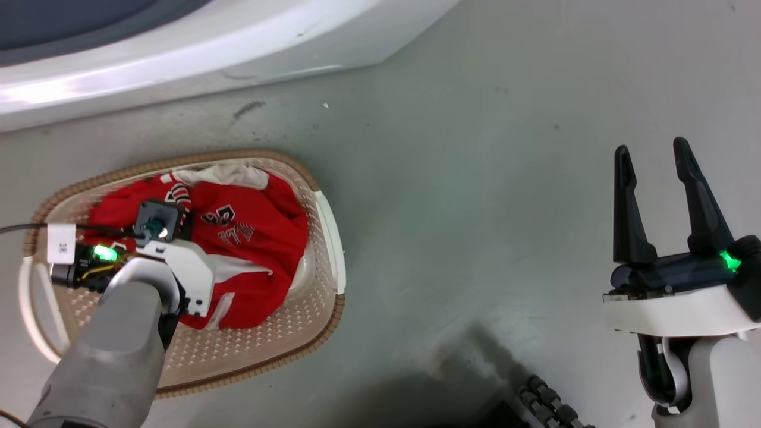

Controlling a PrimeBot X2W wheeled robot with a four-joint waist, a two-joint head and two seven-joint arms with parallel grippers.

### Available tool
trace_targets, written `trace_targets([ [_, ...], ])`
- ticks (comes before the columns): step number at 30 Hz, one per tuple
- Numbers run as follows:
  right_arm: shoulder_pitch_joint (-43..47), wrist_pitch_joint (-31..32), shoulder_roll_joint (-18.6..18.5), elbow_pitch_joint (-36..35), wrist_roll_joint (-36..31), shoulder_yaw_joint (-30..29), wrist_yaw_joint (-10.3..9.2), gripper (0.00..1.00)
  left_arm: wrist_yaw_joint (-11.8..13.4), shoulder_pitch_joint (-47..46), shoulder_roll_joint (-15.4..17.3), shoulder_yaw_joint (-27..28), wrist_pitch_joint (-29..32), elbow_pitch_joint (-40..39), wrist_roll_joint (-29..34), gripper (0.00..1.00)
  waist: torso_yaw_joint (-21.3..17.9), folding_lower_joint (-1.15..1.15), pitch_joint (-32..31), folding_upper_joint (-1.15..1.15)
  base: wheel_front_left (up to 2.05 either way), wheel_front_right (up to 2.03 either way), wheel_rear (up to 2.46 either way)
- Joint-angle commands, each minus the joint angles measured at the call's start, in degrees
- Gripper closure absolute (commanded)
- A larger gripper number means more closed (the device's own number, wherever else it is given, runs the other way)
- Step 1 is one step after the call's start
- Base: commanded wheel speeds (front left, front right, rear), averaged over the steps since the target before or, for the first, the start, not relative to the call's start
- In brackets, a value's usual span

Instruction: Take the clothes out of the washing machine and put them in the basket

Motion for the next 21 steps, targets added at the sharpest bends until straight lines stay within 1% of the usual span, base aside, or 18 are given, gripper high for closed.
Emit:
trace_targets([
  [1, -1.44, -0.14, 0.10, -0.23, 0.31, 0.02, -0.06, 0.00, 0.09, -0.96, -0.08, 0.22, -0.36, 0.56, -0.16, 1.00, -0.82, -0.01, 1.43, 0.00, 0.00, 0.00, 0.00],
  [6, -1.57, -0.14, 0.09, -0.33, 0.51, 0.16, -0.07, 0.00, 0.53, -2.22, -0.08, 0.48, -0.34, 2.40, -0.39, 1.00, -1.00, -0.01, 2.57, 0.00, 0.00, 0.00, 0.00],
  [10, -2.00, -0.14, 0.09, -0.16, 0.50, 0.15, -0.07, 0.00, 0.41, -3.17, -0.20, 0.11, -0.30, 3.24, -0.07, 1.00, -0.90, -0.01, 3.05, 0.00, 0.00, 0.00, 0.00],
  [13, -2.32, -0.14, 0.09, 0.03, 0.09, -0.05, -0.07, 0.00, 1.07, -3.32, -0.51, 0.22, -0.30, 2.79, -0.08, 1.00, -0.53, -0.01, 2.97, 0.00, 0.00, 0.00, 0.00],
  [14, -2.34, -0.13, 0.09, 0.41, -0.20, -0.29, -0.07, 0.00, 1.89, -2.95, -0.65, 0.05, -0.31, 2.00, 0.41, 0.09, -0.25, -0.01, 2.33, 0.00, 0.00, 0.00, 0.00],
  [15, -2.34, -0.14, 0.09, 0.56, -0.32, -0.50, -0.07, 0.00, 2.39, -2.45, -0.75, -0.08, -0.31, 2.08, 0.57, 0.00, -0.10, -0.01, 1.82, 0.00, 0.00, 0.00, 0.00],
  [17, -2.21, -0.14, 0.09, 0.78, -0.73, -0.72, -0.06, 0.00, 2.88, -1.71, -1.12, -0.32, -0.31, 1.93, 0.93, 0.00, 0.24, -0.01, 0.68, 0.00, 0.00, 0.00, 0.00],
  [21, -1.65, -0.14, 0.09, 1.08, -1.42, -1.43, -0.07, 0.00, 3.36, 0.49, -1.58, 0.49, -0.31, -1.01, 0.55, 0.00, 1.08, -0.01, -2.72, 0.00, 0.00, 0.00, 0.00],
])
